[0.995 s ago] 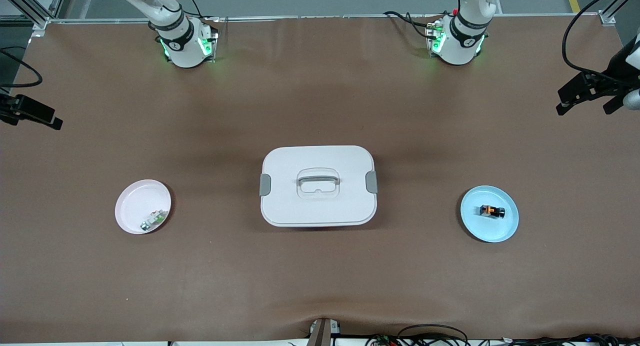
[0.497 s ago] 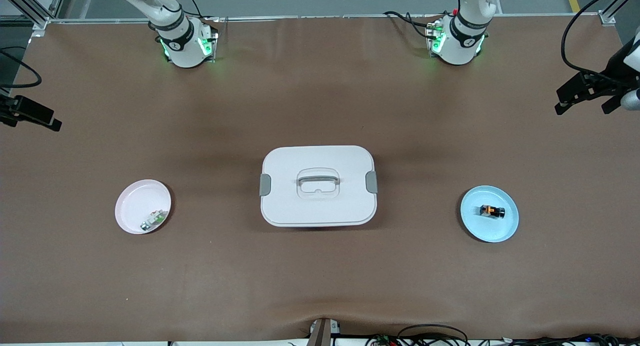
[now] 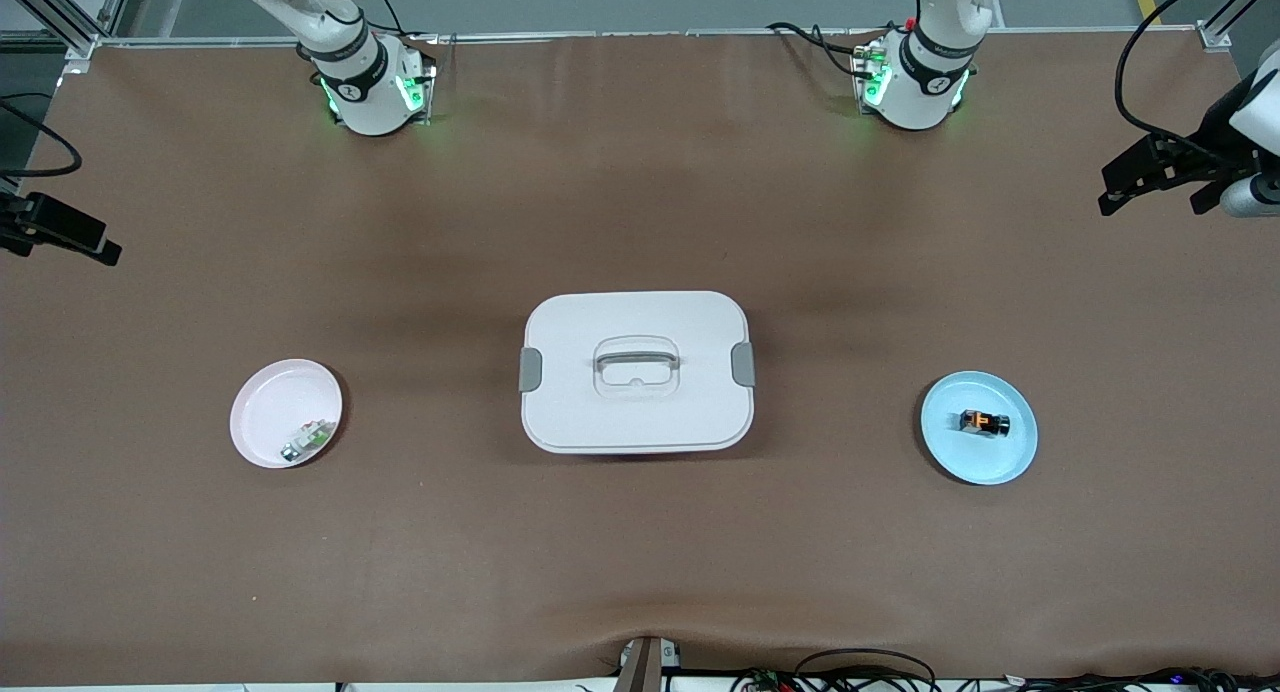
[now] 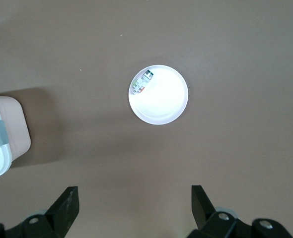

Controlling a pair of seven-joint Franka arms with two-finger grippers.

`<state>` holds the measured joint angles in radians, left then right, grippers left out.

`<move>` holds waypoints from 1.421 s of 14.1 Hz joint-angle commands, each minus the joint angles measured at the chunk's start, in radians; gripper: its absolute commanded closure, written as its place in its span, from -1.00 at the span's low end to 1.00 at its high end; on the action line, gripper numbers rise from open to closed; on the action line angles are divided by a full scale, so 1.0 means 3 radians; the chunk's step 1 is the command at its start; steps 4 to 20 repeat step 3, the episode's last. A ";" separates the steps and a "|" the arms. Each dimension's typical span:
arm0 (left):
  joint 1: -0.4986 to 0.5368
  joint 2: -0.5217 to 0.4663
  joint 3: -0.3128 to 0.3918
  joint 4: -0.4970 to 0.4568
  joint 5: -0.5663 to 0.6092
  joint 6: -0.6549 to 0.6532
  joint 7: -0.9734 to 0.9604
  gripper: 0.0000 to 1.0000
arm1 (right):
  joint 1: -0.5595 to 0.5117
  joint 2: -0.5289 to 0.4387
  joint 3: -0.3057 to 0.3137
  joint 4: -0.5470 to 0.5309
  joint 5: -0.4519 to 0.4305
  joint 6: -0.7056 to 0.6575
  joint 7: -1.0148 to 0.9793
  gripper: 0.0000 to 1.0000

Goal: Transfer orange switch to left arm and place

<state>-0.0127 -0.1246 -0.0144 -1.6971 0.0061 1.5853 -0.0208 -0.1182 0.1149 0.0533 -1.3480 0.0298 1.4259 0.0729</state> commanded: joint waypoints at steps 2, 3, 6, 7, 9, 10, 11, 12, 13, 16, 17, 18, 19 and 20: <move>-0.0009 0.0052 0.0017 0.0109 -0.0051 -0.0100 0.0054 -1.00 | -0.0020 -0.0066 0.0022 -0.0042 0.0039 0.0013 0.0033 -1.00; -0.0009 0.0057 0.0017 0.0109 -0.0051 -0.0100 0.0059 -1.00 | -0.0020 -0.0071 0.0022 -0.0042 0.0039 0.0013 0.0033 -1.00; -0.0009 0.0057 0.0017 0.0109 -0.0051 -0.0100 0.0059 -1.00 | -0.0020 -0.0071 0.0022 -0.0042 0.0039 0.0013 0.0033 -1.00; -0.0009 0.0057 0.0017 0.0109 -0.0051 -0.0100 0.0059 -1.00 | -0.0020 -0.0071 0.0022 -0.0042 0.0039 0.0013 0.0033 -1.00; -0.0009 0.0057 0.0017 0.0109 -0.0051 -0.0100 0.0059 -1.00 | -0.0020 -0.0071 0.0022 -0.0042 0.0039 0.0013 0.0033 -1.00; -0.0009 0.0057 0.0017 0.0109 -0.0051 -0.0100 0.0059 -1.00 | -0.0020 -0.0071 0.0022 -0.0042 0.0039 0.0013 0.0033 -1.00; -0.0009 0.0057 0.0017 0.0109 -0.0051 -0.0100 0.0059 -1.00 | -0.0020 -0.0071 0.0022 -0.0042 0.0039 0.0013 0.0033 -1.00; -0.0009 0.0057 0.0017 0.0109 -0.0051 -0.0100 0.0059 -1.00 | -0.0020 -0.0071 0.0022 -0.0042 0.0039 0.0013 0.0033 -1.00; -0.0009 0.0057 0.0017 0.0109 -0.0051 -0.0100 0.0059 -1.00 | -0.0020 -0.0071 0.0022 -0.0042 0.0039 0.0013 0.0033 -1.00; -0.0009 0.0057 0.0017 0.0109 -0.0051 -0.0100 0.0059 -1.00 | -0.0020 -0.0071 0.0022 -0.0042 0.0039 0.0013 0.0033 -1.00; -0.0009 0.0057 0.0017 0.0109 -0.0051 -0.0100 0.0059 -1.00 | -0.0020 -0.0071 0.0022 -0.0042 0.0039 0.0013 0.0033 -1.00; -0.0009 0.0057 0.0017 0.0109 -0.0051 -0.0100 0.0059 -1.00 | -0.0020 -0.0071 0.0022 -0.0042 0.0039 0.0013 0.0033 -1.00; -0.0009 0.0057 0.0017 0.0109 -0.0051 -0.0100 0.0059 -1.00 | -0.0020 -0.0071 0.0022 -0.0042 0.0039 0.0013 0.0033 -1.00; -0.0009 0.0057 0.0017 0.0109 -0.0051 -0.0100 0.0059 -1.00 | -0.0020 -0.0071 0.0022 -0.0042 0.0039 0.0013 0.0033 -1.00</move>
